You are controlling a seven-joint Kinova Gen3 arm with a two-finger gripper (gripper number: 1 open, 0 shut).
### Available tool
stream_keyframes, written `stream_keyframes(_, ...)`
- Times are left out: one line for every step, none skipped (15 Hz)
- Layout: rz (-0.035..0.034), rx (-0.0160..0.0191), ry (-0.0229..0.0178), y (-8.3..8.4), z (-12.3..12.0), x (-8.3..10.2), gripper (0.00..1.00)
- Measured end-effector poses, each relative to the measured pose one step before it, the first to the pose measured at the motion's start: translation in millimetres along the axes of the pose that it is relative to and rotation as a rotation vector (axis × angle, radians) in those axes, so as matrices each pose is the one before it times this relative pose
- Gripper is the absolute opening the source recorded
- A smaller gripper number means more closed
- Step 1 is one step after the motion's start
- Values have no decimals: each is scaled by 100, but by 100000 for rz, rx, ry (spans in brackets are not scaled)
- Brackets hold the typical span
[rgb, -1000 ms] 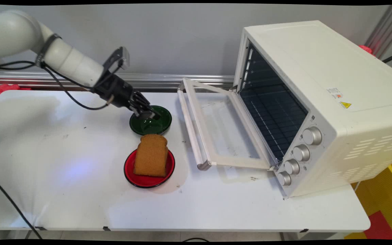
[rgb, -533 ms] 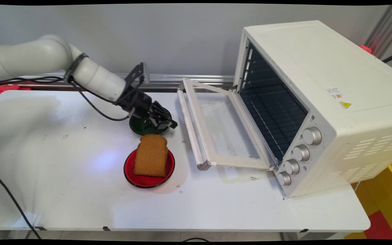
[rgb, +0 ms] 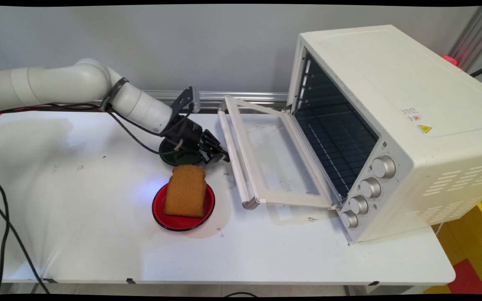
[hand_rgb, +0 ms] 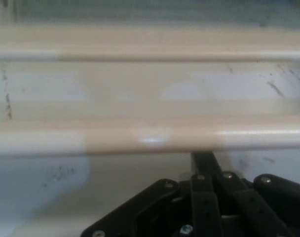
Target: Close the oven
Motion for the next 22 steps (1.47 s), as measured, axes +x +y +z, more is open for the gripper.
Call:
stream_keyframes(100, -272, 908, -18, 249, 165, 0)
stream_keyframes(161, -317, 910, -10, 180, 208, 0)
stream_keyframes(224, -319, 841, -14, 131, 206, 0)
stream_keyframes(359, -306, 1037, -54, 82, 293, 0)
stream_keyframes(349, -193, 905, -58, -38, 276, 0)
stream_keyframes(254, -158, 572, -42, -12, 201, 0)
stream_keyframes(438, -220, 1101, -81, -107, 399, 0)
stream_keyframes(438, -278, 919, -80, -41, 421, 0)
stream_keyframes(196, -126, 626, -55, -58, 264, 0)
stream_keyframes(284, -160, 961, -85, -92, 432, 0)
stream_keyframes(165, -84, 646, -65, -56, 299, 0)
stream_keyframes(210, -57, 984, -66, -107, 455, 0)
stream_keyframes(180, -17, 694, -92, -53, 353, 0)
stream_keyframes(304, -47, 1048, -138, -85, 575, 0)
stream_keyframes(331, -6, 1169, -181, -84, 695, 0)
stream_keyframes(340, -59, 1141, -176, -50, 762, 0)
stream_keyframes(175, -52, 761, -115, -43, 527, 0)
stream_keyframes(159, -98, 692, -97, -41, 524, 0)
stream_keyframes(198, -147, 1036, -121, -38, 763, 0)
stream_keyframes(197, -189, 848, -88, 2, 652, 0)
stream_keyframes(253, -327, 1151, -108, 102, 839, 0)
stream_keyframes(29, -93, 1111, -64, -3, 664, 0)
